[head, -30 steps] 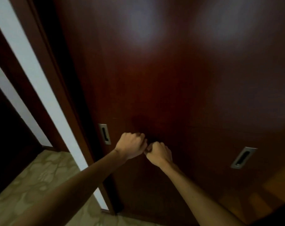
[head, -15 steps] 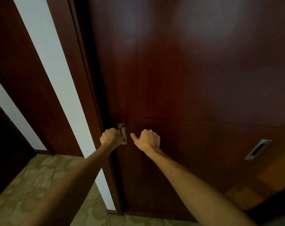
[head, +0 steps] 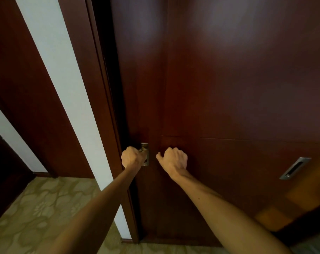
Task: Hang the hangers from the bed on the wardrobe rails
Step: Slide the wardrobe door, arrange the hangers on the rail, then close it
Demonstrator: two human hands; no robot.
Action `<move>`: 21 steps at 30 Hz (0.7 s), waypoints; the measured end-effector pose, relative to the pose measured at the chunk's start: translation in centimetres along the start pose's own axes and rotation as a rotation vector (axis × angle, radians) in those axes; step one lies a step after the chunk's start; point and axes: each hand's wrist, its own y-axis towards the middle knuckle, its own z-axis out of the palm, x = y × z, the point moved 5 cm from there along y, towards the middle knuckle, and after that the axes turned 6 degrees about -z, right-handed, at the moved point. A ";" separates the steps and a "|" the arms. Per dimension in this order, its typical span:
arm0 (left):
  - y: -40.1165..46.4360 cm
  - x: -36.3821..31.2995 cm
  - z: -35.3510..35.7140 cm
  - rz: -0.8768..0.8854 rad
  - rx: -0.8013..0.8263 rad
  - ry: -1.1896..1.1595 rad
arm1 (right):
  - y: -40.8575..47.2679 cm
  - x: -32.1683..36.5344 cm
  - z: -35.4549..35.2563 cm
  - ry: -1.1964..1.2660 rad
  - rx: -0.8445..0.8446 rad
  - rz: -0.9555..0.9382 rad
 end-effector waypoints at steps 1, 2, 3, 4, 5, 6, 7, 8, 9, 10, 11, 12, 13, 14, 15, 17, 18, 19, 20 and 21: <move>0.2 0.1 0.2 0.000 0.008 -0.003 | 0.0 -0.1 0.0 -0.006 0.000 0.001; 0.3 0.1 0.2 0.002 0.009 0.000 | 0.0 -0.3 0.0 -0.009 0.000 0.006; 0.2 0.1 0.3 0.009 0.010 0.005 | -0.1 -0.5 0.0 -0.007 0.004 0.012; 0.1 0.0 0.4 0.020 0.013 0.010 | -0.1 -0.7 0.0 -0.006 0.005 0.018; 0.0 -0.2 0.5 0.030 0.017 0.018 | -0.1 -0.9 -0.1 -0.006 0.004 0.022; -0.1 -0.5 0.5 0.042 0.009 0.034 | -0.2 -1.0 -0.1 -0.006 0.005 0.027; -0.3 -0.7 0.6 0.053 0.006 0.060 | -0.2 -1.2 -0.2 -0.006 0.006 0.029; -0.4 -0.9 0.7 0.068 0.003 0.088 | -0.2 -1.5 -0.3 -0.008 0.005 0.032; -0.5 -1.1 0.8 0.080 0.010 0.111 | -0.3 -1.8 -0.4 -0.011 0.005 0.035; -0.7 -1.3 0.9 0.101 0.015 0.145 | -0.4 -2.2 -0.4 -0.013 0.005 0.036; -0.8 -1.4 1.1 0.118 0.024 0.178 | -0.5 -2.5 -0.3 -0.013 0.010 0.038; -0.9 -1.6 1.2 0.141 0.027 0.204 | -0.6 -2.9 -0.3 -0.013 0.013 0.041; -1.0 -1.8 1.4 0.156 0.033 0.225 | -0.6 -3.3 -0.3 -0.014 0.015 0.047; -1.2 -2.1 1.6 0.175 0.035 0.244 | -0.6 -3.7 -0.3 -0.018 0.016 0.056; -1.4 -2.4 1.8 0.189 0.036 0.253 | -0.7 -4.2 -0.3 -0.018 0.019 0.065; -1.7 -3.0 2.4 0.223 0.039 0.261 | -0.7 -5.0 -0.5 -0.008 0.026 0.079; -1.9 -3.3 2.8 0.243 0.039 0.273 | -0.7 -5.5 -0.5 0.000 0.028 0.084; -2.2 -3.6 3.1 0.258 0.042 0.290 | -0.8 -6.0 -0.6 0.009 0.031 0.088; -2.4 -3.9 3.3 0.272 0.044 0.308 | -0.8 -6.4 -0.8 0.017 0.035 0.094; -2.6 -4.2 3.7 0.287 0.048 0.323 | -0.9 -6.9 -0.8 0.018 0.039 0.102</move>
